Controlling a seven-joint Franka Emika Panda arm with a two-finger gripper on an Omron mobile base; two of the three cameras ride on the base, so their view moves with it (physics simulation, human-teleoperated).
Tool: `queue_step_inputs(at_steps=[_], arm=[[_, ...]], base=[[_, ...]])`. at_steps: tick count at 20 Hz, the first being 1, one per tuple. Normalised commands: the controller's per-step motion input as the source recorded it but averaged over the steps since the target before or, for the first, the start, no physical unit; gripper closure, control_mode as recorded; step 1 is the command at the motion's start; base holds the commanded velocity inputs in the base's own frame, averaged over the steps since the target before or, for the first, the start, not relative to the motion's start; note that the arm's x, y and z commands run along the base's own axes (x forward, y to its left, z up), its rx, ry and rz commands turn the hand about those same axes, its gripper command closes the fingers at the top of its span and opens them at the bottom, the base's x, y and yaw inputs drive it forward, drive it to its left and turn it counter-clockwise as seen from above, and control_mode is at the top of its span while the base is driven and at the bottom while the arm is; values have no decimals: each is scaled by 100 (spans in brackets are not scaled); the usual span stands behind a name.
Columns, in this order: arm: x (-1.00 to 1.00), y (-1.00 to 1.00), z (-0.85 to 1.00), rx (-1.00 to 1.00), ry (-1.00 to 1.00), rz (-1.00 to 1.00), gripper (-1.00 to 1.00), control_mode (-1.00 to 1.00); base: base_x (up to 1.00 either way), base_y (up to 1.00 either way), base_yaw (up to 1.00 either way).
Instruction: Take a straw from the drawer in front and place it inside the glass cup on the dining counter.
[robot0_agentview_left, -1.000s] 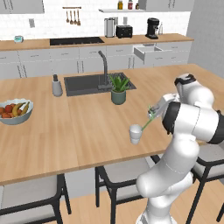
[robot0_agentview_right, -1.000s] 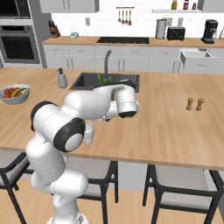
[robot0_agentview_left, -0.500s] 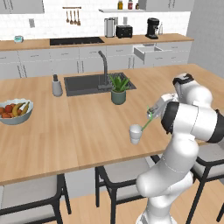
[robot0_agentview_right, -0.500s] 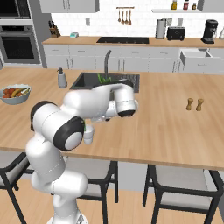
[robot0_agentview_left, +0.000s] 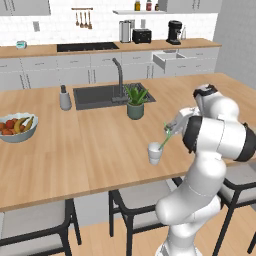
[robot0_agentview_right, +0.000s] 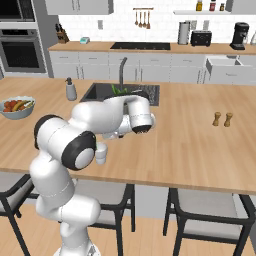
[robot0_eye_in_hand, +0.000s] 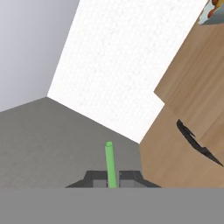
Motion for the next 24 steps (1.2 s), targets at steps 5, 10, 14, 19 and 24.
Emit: queue_step_inputs(at_steps=[5, 10, 14, 19, 24], arm=[[4, 0, -12, 0, 0, 0, 100, -100], [2, 0, -9, 0, 0, 0, 100, -100], [1, 0, -8, 0, 0, 0, 100, -100], [2, 0, -1, 0, 0, 0, 100, -100], [1, 0, 3, 0, 0, 0, 100, -100]], base=[[0, 0, 0], [0, 0, 0], [0, 0, 0], [0, 0, 0], [0, 0, 0]])
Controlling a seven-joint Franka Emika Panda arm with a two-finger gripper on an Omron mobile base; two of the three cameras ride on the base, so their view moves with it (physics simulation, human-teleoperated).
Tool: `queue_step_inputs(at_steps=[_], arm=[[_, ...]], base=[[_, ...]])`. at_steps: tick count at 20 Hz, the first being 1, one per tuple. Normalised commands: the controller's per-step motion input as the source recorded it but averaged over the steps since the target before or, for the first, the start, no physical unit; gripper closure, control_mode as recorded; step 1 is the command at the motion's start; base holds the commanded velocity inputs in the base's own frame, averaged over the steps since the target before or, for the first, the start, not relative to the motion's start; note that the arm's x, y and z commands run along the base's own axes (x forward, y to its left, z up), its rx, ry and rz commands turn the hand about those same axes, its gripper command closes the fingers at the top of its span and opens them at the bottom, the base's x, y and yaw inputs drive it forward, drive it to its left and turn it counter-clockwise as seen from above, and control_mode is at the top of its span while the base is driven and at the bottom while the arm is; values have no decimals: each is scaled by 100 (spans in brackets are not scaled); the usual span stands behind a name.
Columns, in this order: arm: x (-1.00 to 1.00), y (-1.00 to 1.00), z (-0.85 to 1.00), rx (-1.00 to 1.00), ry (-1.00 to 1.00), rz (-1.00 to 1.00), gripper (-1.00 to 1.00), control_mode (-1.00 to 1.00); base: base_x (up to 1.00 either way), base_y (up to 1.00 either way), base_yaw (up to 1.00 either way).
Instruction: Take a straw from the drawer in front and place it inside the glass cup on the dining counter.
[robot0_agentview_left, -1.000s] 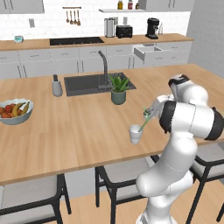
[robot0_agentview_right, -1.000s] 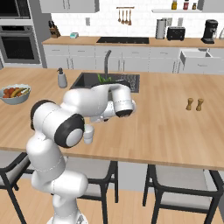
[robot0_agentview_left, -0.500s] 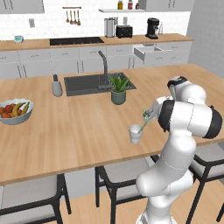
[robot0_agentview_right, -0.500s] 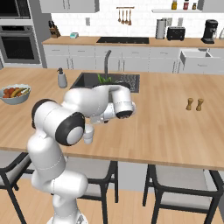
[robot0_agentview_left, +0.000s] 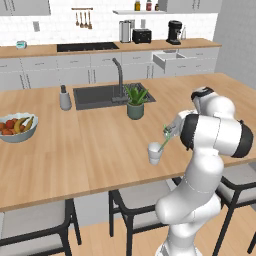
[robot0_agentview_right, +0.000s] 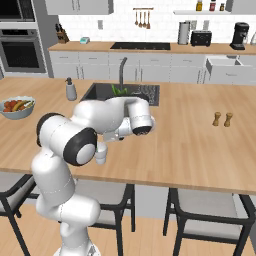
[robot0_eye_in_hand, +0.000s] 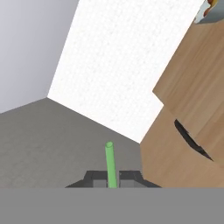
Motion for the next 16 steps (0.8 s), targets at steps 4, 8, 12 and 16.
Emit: queue_step_inputs(at_steps=[4, 8, 12, 16], arm=[[0, 0, 3, 0, 0, 0, 100, -100], [8, 0, 1, 0, 0, 0, 100, -100], [35, -8, 0, 0, 1, 0, 100, -100], [43, -16, 0, 0, 5, 0, 100, -100]], base=[[0, 0, 0], [0, 0, 0], [0, 0, 0], [0, 0, 0]])
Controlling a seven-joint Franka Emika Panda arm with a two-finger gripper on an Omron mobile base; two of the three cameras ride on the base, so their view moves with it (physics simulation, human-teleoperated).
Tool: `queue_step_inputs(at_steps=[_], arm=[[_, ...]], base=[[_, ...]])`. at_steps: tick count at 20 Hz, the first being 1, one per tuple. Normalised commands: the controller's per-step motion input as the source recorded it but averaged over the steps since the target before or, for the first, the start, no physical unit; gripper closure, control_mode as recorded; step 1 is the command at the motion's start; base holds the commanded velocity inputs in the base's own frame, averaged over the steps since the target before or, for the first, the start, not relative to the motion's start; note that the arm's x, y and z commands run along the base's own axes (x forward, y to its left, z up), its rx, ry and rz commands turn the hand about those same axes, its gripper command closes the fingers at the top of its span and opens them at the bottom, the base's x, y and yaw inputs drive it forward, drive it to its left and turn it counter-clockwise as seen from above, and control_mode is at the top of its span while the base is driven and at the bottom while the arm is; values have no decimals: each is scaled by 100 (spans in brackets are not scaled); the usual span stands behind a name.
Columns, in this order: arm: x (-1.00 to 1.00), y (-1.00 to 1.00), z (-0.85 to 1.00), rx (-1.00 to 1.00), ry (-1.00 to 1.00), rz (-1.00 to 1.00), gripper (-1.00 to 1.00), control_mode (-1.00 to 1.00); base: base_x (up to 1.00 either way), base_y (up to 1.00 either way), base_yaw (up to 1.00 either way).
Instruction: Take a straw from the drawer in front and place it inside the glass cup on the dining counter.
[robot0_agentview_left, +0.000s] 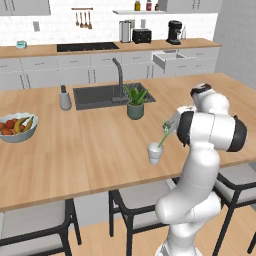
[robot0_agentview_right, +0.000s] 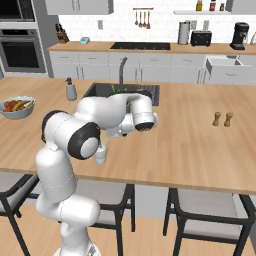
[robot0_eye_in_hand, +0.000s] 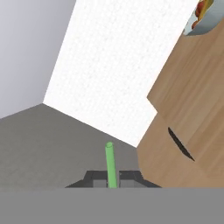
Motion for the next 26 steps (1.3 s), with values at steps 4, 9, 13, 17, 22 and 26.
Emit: queue_step_inputs(at_steps=[4, 9, 13, 17, 22, 26], arm=[[23, -6, -12, 0, 0, 0, 100, -100], [4, 3, -12, 0, 0, 0, 100, -100], [0, 20, -12, 0, 0, 0, 100, -100], [3, 20, -14, -1, 0, 0, 100, -100], [0, 2, -17, -1, 0, 0, 100, -100], [0, 0, -14, 0, 0, 0, 100, -100]], base=[[0, 0, 0], [0, 0, 0], [0, 0, 0], [0, 0, 0], [0, 0, 0], [0, 0, 0]])
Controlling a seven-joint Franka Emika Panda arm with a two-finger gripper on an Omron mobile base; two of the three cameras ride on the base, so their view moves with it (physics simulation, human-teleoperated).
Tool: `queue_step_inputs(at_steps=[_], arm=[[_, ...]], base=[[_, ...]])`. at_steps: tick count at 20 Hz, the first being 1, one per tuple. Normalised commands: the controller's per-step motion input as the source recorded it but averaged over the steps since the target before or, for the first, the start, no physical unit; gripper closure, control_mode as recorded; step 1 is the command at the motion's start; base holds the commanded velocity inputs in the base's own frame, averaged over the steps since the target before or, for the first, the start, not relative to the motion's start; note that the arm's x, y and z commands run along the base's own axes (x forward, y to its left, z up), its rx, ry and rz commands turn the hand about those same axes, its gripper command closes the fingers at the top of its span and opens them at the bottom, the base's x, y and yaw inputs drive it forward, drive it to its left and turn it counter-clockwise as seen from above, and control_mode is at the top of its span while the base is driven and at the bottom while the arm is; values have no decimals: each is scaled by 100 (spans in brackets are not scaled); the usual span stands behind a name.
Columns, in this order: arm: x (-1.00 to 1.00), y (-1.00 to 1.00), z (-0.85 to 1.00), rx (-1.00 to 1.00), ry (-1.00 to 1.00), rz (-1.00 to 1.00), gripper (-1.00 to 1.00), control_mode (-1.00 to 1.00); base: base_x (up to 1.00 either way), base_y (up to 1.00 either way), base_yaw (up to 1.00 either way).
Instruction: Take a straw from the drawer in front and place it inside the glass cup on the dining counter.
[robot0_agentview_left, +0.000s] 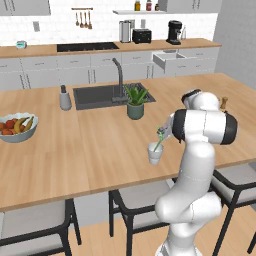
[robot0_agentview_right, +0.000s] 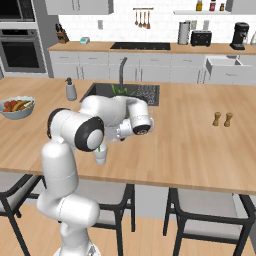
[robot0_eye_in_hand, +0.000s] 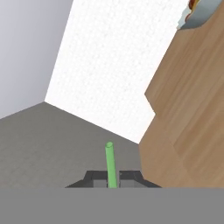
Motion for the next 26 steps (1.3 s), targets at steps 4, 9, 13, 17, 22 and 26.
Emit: queue_step_inputs(at_steps=[4, 9, 13, 17, 22, 26], arm=[[1, 0, -11, 0, 0, 0, 100, -100], [3, 0, -11, 0, 0, 0, 100, -100], [0, 0, -4, 0, 0, 0, 100, -100], [0, 0, -9, 0, 0, 0, 100, -100], [0, 0, -13, 0, 0, 0, 100, -100], [0, 0, -14, 0, 0, 0, 100, -100]], base=[[0, 0, 0], [0, 0, 0], [0, 0, 0], [0, 0, 0], [0, 0, 0], [0, 0, 0]])
